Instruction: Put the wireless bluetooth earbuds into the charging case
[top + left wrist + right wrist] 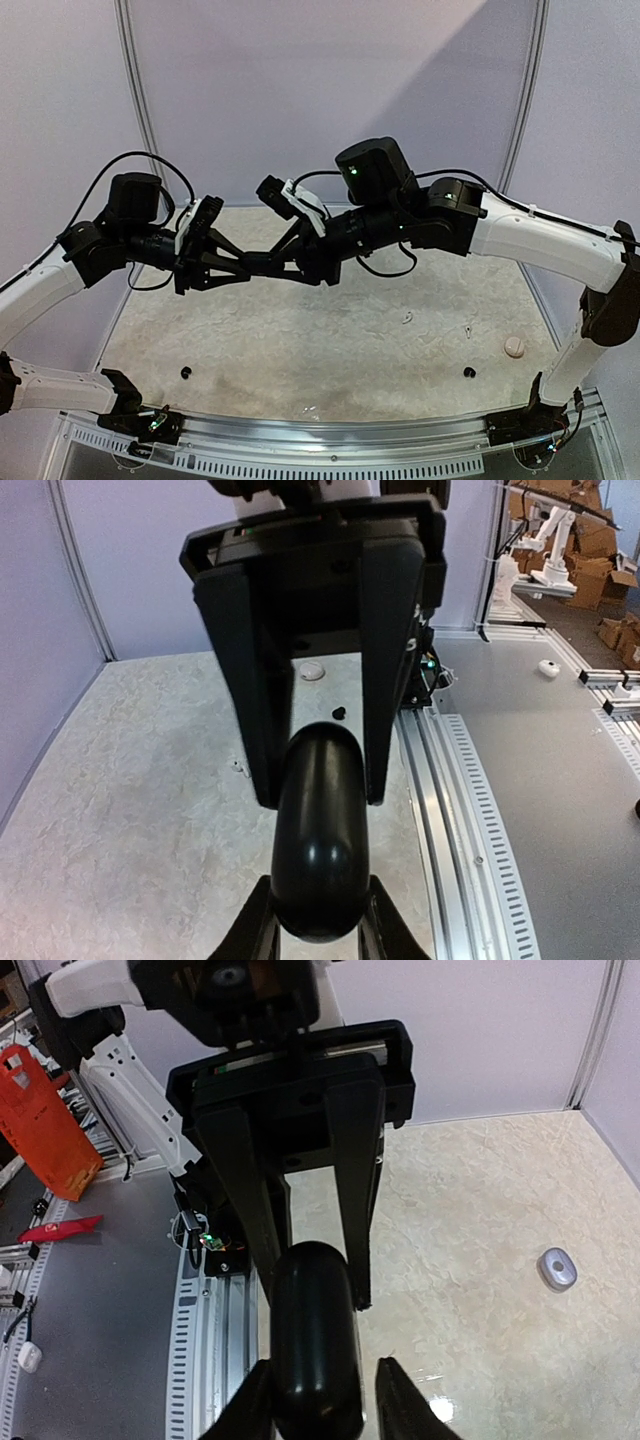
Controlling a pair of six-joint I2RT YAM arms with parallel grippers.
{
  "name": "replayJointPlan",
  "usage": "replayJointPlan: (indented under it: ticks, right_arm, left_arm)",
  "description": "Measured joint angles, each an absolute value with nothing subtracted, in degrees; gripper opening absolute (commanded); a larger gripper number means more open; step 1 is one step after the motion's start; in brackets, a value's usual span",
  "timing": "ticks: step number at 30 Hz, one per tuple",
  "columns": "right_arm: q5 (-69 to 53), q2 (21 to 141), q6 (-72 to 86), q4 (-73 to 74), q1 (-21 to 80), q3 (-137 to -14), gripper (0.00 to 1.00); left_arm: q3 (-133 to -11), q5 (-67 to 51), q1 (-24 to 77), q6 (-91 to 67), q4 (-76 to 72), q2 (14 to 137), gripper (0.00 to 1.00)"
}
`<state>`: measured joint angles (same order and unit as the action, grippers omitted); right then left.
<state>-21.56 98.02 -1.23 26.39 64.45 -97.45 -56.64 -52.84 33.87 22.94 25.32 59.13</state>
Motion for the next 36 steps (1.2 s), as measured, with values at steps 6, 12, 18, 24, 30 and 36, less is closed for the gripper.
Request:
replayJointPlan:
  ticks: [6,12,18,24,30,36]
  right_arm:
    - [-21.8,98.1,-3.1,27.2,64.5,-98.0,0.05]
    - [-21.8,98.0,-2.5,24.7,64.5,-97.2,0.00]
    - [-21.5,92.8,0.1,13.0,64.5,-86.3,0.00]
    - [-21.3,90.3,2.4,5.6,64.4,-84.5,0.00]
    - [-21.6,90.1,3.9,0.6,64.4,-83.9,0.00]
    - [-21.6,90.1,4.3,-0.9,64.4,-83.9,0.00]
  left_arm:
    - [-56.6,-53.3,33.9,22.1,26.1,59.1,0.02]
    - [-55.5,-52.8,33.7,17.3,22.2,57.8,0.59]
    - [-50.5,-54.0,32.8,5.0,8.5,55.0,0.49]
    - [-46.1,-54.9,32.7,-7.7,-8.7,55.6,0.40]
    - [-46.0,-56.2,32.7,-12.1,-16.2,56.0,0.31]
    - [-46.0,-57.0,32.9,-13.3,-18.8,56.1,0.07]
